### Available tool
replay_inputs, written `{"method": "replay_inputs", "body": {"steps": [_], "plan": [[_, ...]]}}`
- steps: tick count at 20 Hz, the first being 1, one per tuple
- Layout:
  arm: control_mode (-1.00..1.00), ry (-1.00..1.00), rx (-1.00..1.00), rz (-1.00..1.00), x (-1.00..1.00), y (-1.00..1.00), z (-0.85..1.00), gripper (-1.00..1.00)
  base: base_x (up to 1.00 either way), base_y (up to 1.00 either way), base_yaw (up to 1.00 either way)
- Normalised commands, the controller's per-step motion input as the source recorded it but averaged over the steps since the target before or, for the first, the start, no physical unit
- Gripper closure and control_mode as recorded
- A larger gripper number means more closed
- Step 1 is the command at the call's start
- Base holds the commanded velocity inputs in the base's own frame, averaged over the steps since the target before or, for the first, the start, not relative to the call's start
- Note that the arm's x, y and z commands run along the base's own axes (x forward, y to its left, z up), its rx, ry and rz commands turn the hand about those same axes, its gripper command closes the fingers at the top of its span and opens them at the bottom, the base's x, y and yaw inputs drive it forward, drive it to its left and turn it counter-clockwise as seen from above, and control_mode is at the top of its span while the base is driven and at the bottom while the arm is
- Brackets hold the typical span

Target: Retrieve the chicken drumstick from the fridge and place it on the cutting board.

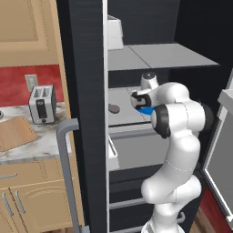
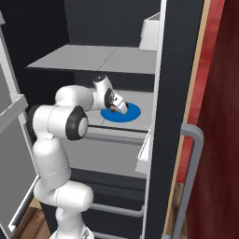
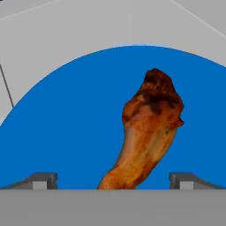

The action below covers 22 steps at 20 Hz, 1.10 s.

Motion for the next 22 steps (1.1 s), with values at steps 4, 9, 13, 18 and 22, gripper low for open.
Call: {"method": "replay_inputs", "body": {"steps": [4, 9, 13, 18, 22], "plan": [[-1.0, 0.03, 0.0, 0.0, 0.08, 0.0, -0.18, -1.0, 0.0, 0.0, 0.0], [-1.0, 0.0, 0.01, 0.0, 0.0, 0.0, -0.06, 1.0, 0.0, 0.0, 0.0], [-1.0, 0.0, 0.05, 0.0, 0.0, 0.0, -0.17, 1.0, 0.0, 0.0, 0.0], [-1.0, 0.0, 0.05, 0.0, 0.0, 0.0, -0.14, 1.0, 0.0, 0.0, 0.0], [-1.0, 0.0, 0.01, 0.0, 0.0, 0.0, -0.02, 1.0, 0.0, 0.0, 0.0]]}}
